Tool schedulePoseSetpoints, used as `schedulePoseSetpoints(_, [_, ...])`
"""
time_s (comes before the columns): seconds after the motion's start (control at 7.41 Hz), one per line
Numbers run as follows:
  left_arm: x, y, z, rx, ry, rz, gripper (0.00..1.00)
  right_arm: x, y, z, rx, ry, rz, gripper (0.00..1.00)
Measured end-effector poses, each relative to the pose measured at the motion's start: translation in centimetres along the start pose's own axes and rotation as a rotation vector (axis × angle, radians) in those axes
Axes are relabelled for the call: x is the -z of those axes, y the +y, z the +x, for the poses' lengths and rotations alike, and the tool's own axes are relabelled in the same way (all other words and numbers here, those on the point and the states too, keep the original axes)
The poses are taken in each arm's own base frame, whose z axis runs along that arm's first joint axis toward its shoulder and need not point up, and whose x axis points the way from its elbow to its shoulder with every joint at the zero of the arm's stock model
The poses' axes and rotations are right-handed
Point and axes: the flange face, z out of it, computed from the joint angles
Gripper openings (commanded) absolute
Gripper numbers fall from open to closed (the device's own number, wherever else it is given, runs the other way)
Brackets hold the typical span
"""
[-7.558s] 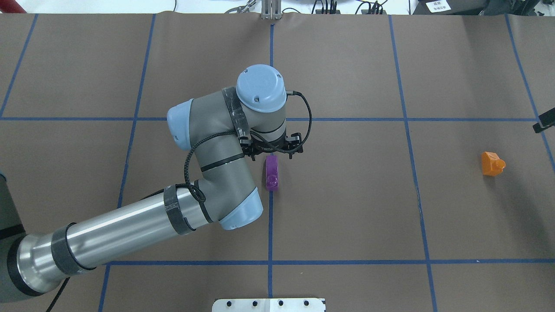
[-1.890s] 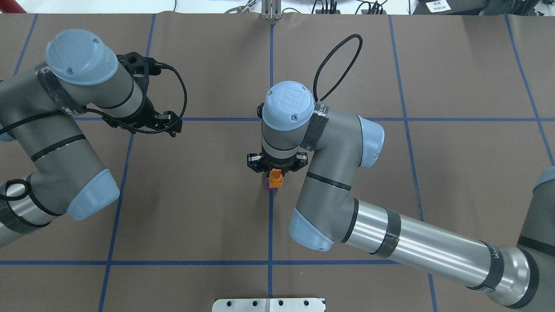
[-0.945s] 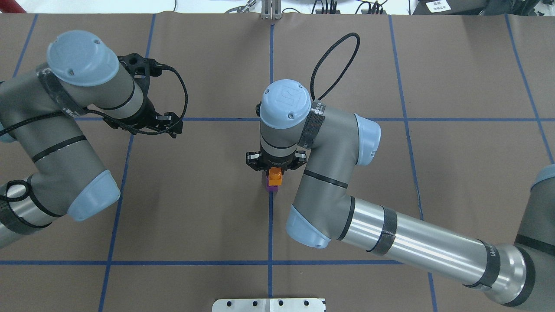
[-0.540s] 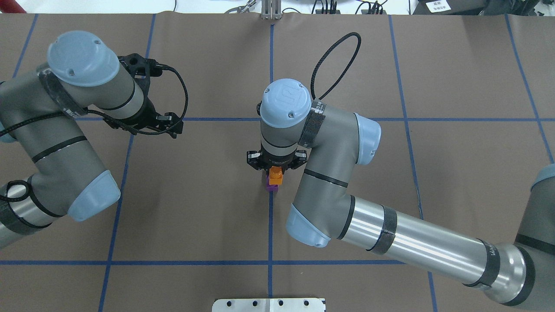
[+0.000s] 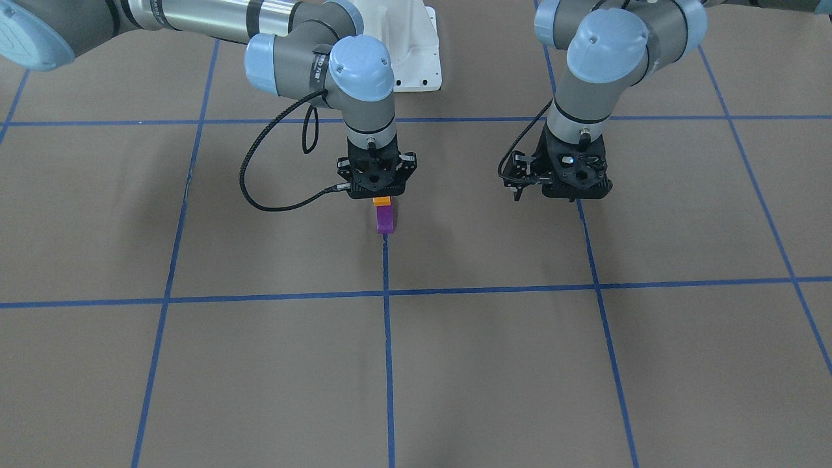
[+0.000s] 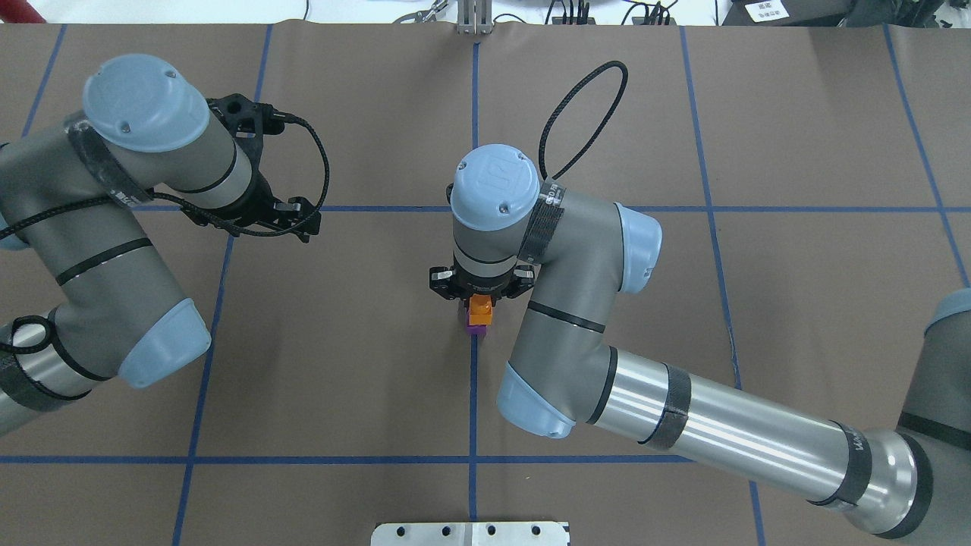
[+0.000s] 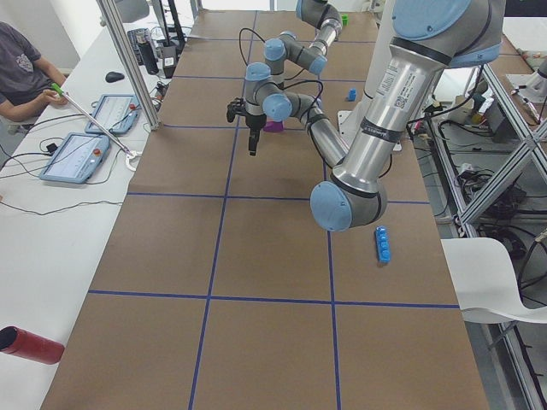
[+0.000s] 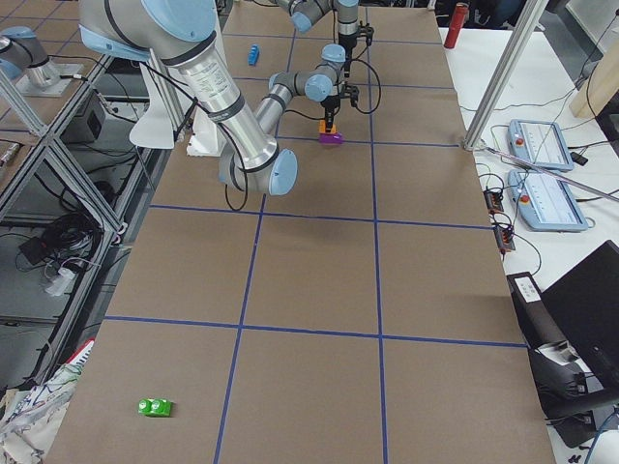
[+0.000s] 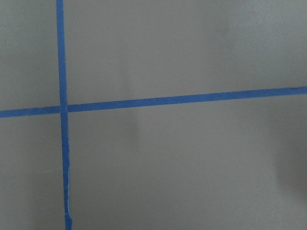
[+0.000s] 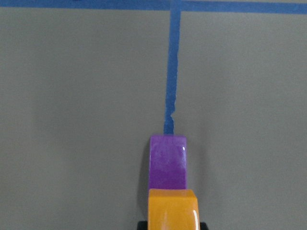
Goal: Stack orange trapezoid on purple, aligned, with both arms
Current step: 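Align and lower the orange block onto the purple block with the right gripper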
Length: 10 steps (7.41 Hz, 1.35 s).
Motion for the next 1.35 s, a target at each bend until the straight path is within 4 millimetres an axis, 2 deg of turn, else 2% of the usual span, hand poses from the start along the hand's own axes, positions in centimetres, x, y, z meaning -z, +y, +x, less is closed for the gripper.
schedulePoseSetpoints(0.4, [0.06,0.0,0.01,0.0,0.0,0.001,1.0,-1.03,0.74,-0.4,0.01,0.02,0.014,0.0])
schedulePoseSetpoints(1.08, [0.07,0.12,0.21,0.009,0.003,0.001,1.0,-1.39,0.96,-0.44,0.014,0.028,0.023,0.0])
schedulePoseSetpoints(1.21, [0.04,0.14,0.24,0.009,0.003,0.0,1.0,-1.4,0.99,-0.45,0.014,0.028,0.023,0.68])
schedulePoseSetpoints(1.35, [0.02,0.15,0.25,0.009,0.003,-0.001,1.0,-1.4,1.01,-0.46,0.015,0.029,0.024,1.0])
